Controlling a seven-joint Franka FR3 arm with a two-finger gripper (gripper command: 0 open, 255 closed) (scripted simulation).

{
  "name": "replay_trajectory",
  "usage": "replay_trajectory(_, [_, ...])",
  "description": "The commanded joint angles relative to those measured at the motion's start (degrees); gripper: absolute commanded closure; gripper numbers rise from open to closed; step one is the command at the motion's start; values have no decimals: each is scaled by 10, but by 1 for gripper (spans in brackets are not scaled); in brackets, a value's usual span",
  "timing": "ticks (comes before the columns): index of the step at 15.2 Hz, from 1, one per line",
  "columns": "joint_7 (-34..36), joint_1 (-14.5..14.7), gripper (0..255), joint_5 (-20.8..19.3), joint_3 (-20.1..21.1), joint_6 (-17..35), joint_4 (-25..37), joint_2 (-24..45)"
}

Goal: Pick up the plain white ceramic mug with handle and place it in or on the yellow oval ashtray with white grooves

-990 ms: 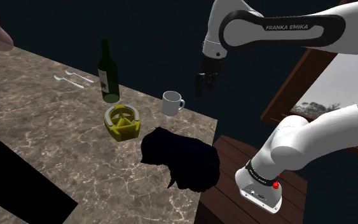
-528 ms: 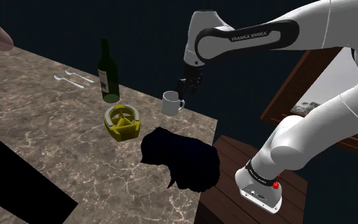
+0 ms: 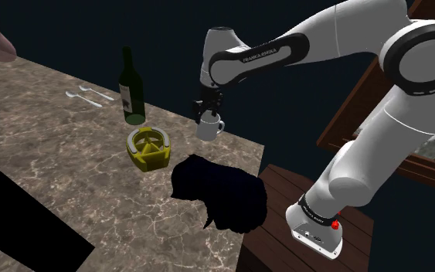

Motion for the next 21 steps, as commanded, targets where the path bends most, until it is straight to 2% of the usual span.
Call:
replay_trajectory(1, [4,0,0,-5,0,12,20,28])
replay_trajectory(8, [7,0,0,-10,0,68,-5,60])
replay_trajectory(16, [7,0,0,-10,0,68,-5,60])
replay_trajectory(17, [7,0,255,-10,0,68,-5,60])
replay_trajectory(21, [7,0,255,-10,0,68,-5,60])
